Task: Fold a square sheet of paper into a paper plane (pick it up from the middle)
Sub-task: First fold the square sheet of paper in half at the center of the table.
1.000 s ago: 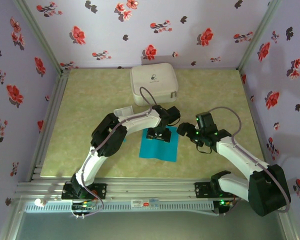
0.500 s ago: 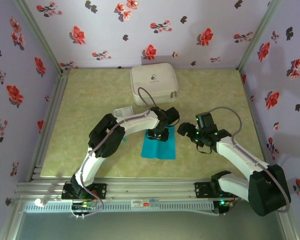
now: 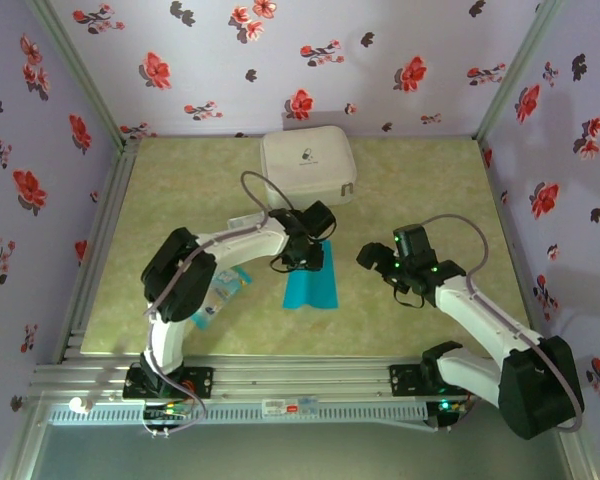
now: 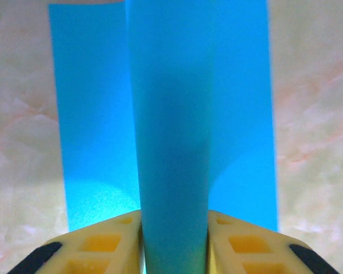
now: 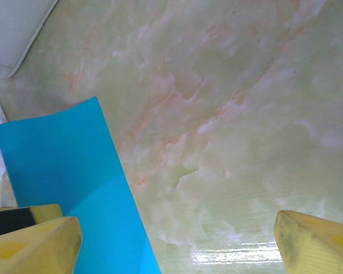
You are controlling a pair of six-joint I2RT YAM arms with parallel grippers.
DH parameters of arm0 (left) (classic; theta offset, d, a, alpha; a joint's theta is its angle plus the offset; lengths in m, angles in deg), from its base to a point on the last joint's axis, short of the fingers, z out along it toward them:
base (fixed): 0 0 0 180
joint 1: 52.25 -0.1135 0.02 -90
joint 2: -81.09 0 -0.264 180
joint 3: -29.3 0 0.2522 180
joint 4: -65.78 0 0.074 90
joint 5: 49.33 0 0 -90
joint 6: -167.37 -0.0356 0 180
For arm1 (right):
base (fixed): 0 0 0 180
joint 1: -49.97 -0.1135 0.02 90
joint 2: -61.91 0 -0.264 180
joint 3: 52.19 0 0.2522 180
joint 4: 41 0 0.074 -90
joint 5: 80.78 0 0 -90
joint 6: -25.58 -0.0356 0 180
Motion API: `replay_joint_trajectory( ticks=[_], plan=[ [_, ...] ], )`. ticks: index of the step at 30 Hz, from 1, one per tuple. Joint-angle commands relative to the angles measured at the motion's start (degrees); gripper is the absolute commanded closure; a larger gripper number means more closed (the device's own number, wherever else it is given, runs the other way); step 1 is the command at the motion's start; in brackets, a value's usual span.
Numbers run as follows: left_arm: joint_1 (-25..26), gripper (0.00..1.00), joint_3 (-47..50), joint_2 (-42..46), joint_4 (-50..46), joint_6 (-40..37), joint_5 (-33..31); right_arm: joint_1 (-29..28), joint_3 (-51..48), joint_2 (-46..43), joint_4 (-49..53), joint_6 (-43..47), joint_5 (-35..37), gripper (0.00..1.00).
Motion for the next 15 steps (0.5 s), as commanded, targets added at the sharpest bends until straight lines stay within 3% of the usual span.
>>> replay_joint_trajectory(
  ticks=[1,6,15],
  plan=[
    [-2.20,0.68,4.40,6.86,8.48,1.46,8.67,0.36,-0.30,-1.03,0.10,-1.27,0.79,0.12],
    [-6.69,0.68,15.67,12.57,27.12,8.03,21.33,0.90,0.15,-1.91,-2.22,-2.37,-2.10,0.12],
    [-8.77,0.66,25.72,12.41,42.60,12.23,28.46,1.00,-0.51,0.66,-14.91,-4.94,-13.92,0.19]
  ],
)
